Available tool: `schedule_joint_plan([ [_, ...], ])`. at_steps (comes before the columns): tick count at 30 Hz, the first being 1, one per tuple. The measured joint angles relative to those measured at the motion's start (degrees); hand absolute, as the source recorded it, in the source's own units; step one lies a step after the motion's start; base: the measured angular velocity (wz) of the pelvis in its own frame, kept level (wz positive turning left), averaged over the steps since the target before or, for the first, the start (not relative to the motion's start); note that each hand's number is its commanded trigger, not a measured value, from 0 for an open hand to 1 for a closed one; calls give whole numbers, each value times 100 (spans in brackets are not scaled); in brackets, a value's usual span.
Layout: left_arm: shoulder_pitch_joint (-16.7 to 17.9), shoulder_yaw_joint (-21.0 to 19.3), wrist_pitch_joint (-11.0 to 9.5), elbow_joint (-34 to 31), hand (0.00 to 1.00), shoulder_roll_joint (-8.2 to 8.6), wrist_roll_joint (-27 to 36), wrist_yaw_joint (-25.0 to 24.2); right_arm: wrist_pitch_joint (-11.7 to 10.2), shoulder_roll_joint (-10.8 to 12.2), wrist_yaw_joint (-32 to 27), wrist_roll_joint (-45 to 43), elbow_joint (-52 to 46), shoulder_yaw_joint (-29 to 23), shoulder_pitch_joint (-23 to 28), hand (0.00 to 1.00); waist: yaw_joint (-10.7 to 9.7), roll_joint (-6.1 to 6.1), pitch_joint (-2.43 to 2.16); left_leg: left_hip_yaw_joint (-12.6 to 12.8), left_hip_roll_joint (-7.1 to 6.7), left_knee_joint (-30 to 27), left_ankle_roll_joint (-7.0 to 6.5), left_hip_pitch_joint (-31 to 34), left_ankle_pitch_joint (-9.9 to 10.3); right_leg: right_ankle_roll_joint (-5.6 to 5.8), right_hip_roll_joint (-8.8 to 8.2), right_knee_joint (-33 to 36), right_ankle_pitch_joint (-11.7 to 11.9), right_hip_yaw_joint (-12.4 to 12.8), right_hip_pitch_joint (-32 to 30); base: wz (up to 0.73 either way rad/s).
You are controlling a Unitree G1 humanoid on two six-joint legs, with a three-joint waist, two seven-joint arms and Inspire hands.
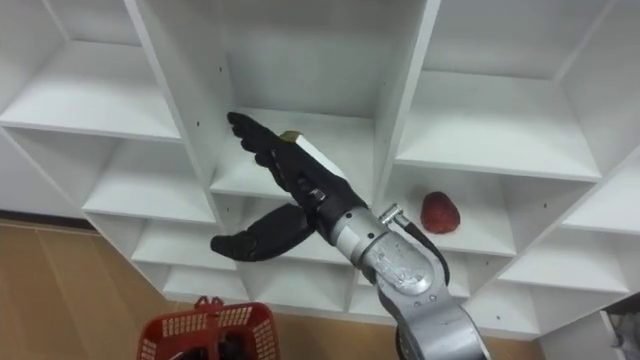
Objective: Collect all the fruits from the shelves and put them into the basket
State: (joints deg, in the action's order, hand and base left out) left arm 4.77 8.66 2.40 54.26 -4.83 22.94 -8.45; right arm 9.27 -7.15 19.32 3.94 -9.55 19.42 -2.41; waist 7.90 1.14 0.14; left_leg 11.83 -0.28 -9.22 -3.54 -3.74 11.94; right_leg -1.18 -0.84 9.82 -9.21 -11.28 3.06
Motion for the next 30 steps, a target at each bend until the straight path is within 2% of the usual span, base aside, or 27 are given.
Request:
schedule_joint_plan([
  [5, 27, -91, -19, 11, 100, 3, -1, 22, 0, -8, -6, -98, -326, -56, 2, 0, -8, 28, -8, 3, -6, -4, 0, 8, -1, 0, -5, -17, 0, 5, 7, -1],
  [9, 34, -93, -54, 39, 100, -4, -7, 59, -71, 1, -153, -657, -804, -55, 3, 0, -8, 60, -18, 1, -6, -20, -1, -8, -1, 0, -5, -17, 0, 1, 40, 0],
  [16, -34, -93, -153, 276, 100, -16, -6, 48, -114, 8, -389, -1744, -934, -62, 2, 0, -65, 77, 13, -23, -8, 20, -2, -31, 1, 0, -4, -11, 0, -2, 100, 0],
  [22, -41, -119, -244, 367, 100, -17, -3, 43, -124, 6, -548, -2218, -934, -67, 1, 0, -112, 88, 50, -21, -11, 55, -2, -43, 1, 0, 0, -12, 0, 3, 97, 0],
  [30, -18, -236, -249, 368, 100, -23, -9, 0, -127, -3, -674, -2508, -931, -87, -1, 0, -91, 141, 36, -37, -11, 68, -2, -43, 1, 9, 6, -19, -6, -3, 78, 1],
])
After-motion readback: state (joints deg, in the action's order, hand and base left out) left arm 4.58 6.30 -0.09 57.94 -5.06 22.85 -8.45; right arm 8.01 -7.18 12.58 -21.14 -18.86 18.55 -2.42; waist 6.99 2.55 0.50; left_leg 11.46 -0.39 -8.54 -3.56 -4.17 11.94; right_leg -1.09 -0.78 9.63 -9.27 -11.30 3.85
